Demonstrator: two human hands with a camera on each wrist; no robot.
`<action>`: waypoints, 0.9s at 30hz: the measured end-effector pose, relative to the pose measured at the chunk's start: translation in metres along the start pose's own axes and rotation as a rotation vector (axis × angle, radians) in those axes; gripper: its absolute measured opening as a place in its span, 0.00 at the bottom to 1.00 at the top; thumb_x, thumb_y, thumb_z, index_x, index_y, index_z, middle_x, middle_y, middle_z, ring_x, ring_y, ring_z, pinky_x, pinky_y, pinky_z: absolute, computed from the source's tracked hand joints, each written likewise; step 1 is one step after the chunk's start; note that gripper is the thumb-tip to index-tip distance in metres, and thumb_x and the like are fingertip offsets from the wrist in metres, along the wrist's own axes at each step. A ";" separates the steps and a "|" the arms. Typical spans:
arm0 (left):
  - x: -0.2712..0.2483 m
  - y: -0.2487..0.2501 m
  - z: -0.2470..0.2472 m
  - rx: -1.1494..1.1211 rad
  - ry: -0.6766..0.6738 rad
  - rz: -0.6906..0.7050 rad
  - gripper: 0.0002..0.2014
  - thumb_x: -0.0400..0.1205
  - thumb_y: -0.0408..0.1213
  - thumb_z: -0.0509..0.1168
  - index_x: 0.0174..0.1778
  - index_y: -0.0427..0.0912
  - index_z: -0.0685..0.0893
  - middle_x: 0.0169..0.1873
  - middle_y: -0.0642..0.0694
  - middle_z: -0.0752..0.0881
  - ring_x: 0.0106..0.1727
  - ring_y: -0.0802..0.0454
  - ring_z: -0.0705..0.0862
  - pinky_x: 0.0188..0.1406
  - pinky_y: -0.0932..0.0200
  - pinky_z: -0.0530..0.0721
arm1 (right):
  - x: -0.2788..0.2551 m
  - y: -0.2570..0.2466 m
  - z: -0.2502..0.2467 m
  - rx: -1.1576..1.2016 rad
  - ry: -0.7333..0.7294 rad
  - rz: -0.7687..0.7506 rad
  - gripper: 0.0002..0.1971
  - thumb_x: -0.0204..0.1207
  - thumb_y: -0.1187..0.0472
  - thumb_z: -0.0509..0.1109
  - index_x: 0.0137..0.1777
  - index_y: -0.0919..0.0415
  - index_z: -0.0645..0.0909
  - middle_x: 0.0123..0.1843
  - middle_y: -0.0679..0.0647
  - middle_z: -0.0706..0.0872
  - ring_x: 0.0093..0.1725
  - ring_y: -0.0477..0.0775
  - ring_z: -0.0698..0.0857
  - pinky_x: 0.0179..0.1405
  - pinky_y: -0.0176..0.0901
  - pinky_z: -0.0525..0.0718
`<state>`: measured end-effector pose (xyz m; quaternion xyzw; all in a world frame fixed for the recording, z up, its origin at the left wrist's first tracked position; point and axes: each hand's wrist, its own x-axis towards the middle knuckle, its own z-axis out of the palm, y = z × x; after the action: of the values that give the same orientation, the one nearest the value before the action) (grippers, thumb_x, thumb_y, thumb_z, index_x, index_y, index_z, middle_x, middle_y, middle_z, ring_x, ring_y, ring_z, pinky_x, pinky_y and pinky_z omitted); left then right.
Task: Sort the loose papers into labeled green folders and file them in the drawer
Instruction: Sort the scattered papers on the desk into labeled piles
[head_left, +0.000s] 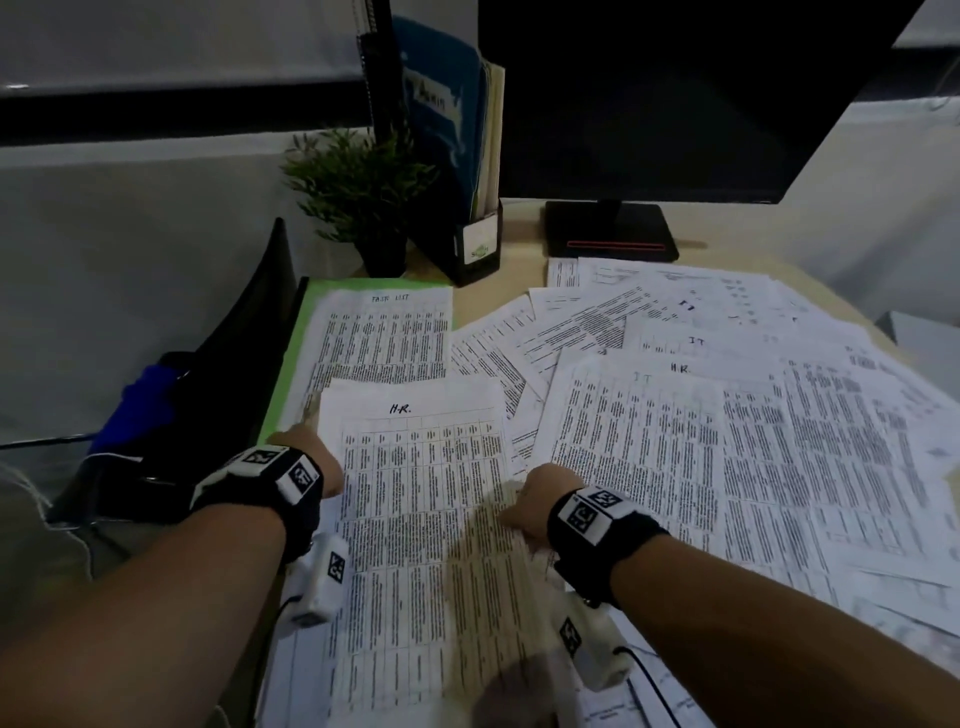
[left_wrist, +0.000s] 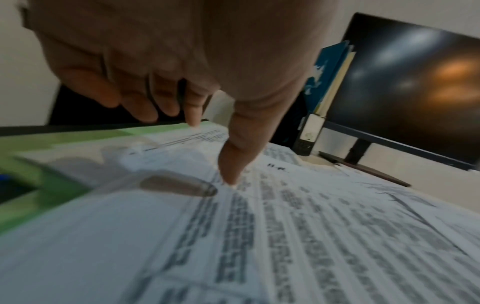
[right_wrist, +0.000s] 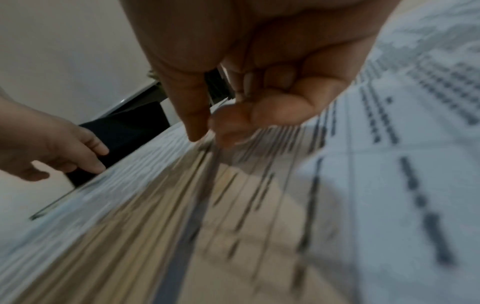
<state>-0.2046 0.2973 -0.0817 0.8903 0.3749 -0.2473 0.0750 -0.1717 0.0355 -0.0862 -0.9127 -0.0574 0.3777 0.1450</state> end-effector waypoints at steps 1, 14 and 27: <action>-0.003 0.006 -0.001 -0.047 0.053 -0.027 0.39 0.68 0.43 0.76 0.73 0.37 0.67 0.64 0.37 0.74 0.62 0.36 0.80 0.59 0.45 0.81 | -0.002 0.004 -0.004 0.025 0.028 0.012 0.15 0.74 0.48 0.69 0.36 0.61 0.81 0.32 0.52 0.84 0.32 0.51 0.83 0.27 0.35 0.79; -0.109 0.169 0.045 0.301 -0.022 0.808 0.33 0.75 0.55 0.67 0.76 0.54 0.69 0.73 0.49 0.69 0.72 0.44 0.68 0.71 0.43 0.69 | -0.013 0.149 -0.071 0.572 0.366 0.463 0.48 0.69 0.52 0.78 0.80 0.62 0.52 0.68 0.68 0.74 0.55 0.66 0.81 0.50 0.55 0.84; -0.119 0.213 0.066 -0.038 -0.040 0.632 0.34 0.75 0.59 0.68 0.75 0.48 0.69 0.73 0.45 0.70 0.71 0.46 0.73 0.70 0.51 0.74 | -0.019 0.236 -0.093 0.486 0.416 0.353 0.12 0.81 0.64 0.62 0.61 0.65 0.80 0.58 0.64 0.84 0.57 0.62 0.83 0.52 0.45 0.79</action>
<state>-0.1509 0.0509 -0.0910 0.9562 0.0825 -0.2221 0.1720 -0.1204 -0.2138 -0.0834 -0.9048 0.2233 0.2058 0.2986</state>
